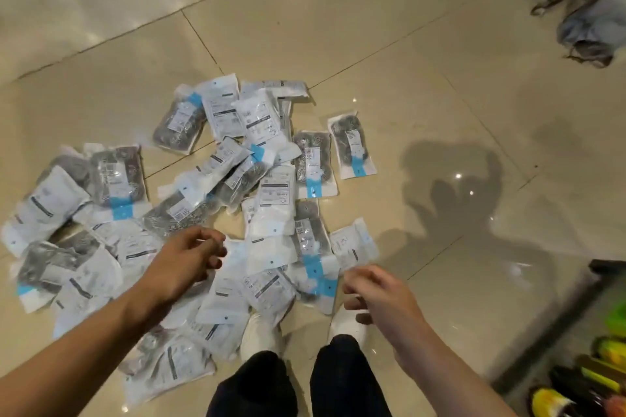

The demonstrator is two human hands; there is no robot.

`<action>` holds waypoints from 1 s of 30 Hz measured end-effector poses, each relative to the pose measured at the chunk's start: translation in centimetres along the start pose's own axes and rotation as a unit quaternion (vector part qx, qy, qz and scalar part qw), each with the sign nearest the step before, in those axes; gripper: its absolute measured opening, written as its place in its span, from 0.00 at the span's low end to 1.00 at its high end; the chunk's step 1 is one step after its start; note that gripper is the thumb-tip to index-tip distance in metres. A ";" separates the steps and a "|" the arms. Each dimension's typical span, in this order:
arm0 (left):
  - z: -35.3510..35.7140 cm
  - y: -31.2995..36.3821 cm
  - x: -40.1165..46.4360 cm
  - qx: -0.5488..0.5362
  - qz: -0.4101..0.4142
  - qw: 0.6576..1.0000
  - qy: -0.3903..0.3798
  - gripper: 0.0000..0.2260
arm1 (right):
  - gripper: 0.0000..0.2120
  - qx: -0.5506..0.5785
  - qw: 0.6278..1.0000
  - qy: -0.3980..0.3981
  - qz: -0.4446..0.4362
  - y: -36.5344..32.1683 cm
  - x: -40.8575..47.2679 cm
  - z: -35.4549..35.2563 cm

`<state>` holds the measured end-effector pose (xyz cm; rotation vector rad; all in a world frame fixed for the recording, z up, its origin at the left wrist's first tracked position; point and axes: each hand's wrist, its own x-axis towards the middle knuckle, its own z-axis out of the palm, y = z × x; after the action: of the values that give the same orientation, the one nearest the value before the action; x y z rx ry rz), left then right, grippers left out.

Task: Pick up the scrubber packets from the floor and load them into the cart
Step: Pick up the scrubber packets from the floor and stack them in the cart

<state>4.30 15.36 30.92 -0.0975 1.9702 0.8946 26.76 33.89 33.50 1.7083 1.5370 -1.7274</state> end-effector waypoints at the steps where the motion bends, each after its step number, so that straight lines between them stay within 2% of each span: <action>1: 1.5 -1.3 2.9 0.002 -0.006 1.000 0.003 0.06 | 0.05 -0.006 1.000 -0.002 -0.008 0.7 3.5 0.1; 4: 5.7 -5.4 10.1 0.027 -0.032 0.999 0.002 0.05 | 0.06 -0.056 0.998 -0.007 -0.007 3.4 12.8 1.0; 7: 8.8 -8.4 16.8 0.085 -0.022 0.996 -0.006 0.04 | 0.05 -0.090 0.996 -0.010 -0.015 6.3 21.0 2.1; 10: 10.7 -9.8 24.1 0.159 0.018 0.987 -0.008 0.12 | 0.09 -0.107 0.994 -0.011 -0.020 8.6 28.1 3.8; 13: 12.1 -9.7 30.6 0.210 0.052 0.976 0.032 0.20 | 0.16 -0.139 0.989 -0.008 -0.059 10.5 33.9 5.5; 15: 13.4 -9.4 33.7 0.191 0.063 0.978 0.048 0.21 | 0.24 -0.147 0.986 -0.009 -0.072 12.0 37.1 6.7; 18: 15.2 -10.0 36.9 0.121 0.032 0.991 0.044 0.10 | 0.38 -0.158 0.985 -0.015 -0.064 13.9 40.6 8.6; 19: 15.7 -10.2 37.5 0.107 0.028 0.993 0.043 0.10 | 0.40 -0.160 0.985 -0.004 -0.066 14.5 41.4 9.0; 20: 16.1 -10.5 38.3 0.092 0.024 0.995 0.041 0.15 | 0.42 -0.167 0.984 0.010 -0.067 14.9 42.0 9.2; 22: 16.2 -10.8 39.2 0.074 0.008 0.995 0.062 0.27 | 0.41 -0.182 0.981 0.031 -0.055 15.0 42.8 10.0; 25: 15.9 -10.9 39.8 0.057 -0.018 0.997 0.058 0.21 | 0.37 -0.188 0.980 0.052 -0.024 14.4 43.4 11.0; 30: 16.2 -10.3 39.5 0.073 -0.051 0.995 0.043 0.21 | 0.29 -0.167 0.985 0.031 0.000 13.6 44.0 10.8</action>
<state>-1.82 28.89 -10.40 -0.1536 2.0837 0.6889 19.41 40.46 -12.80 1.6007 1.7371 -1.3323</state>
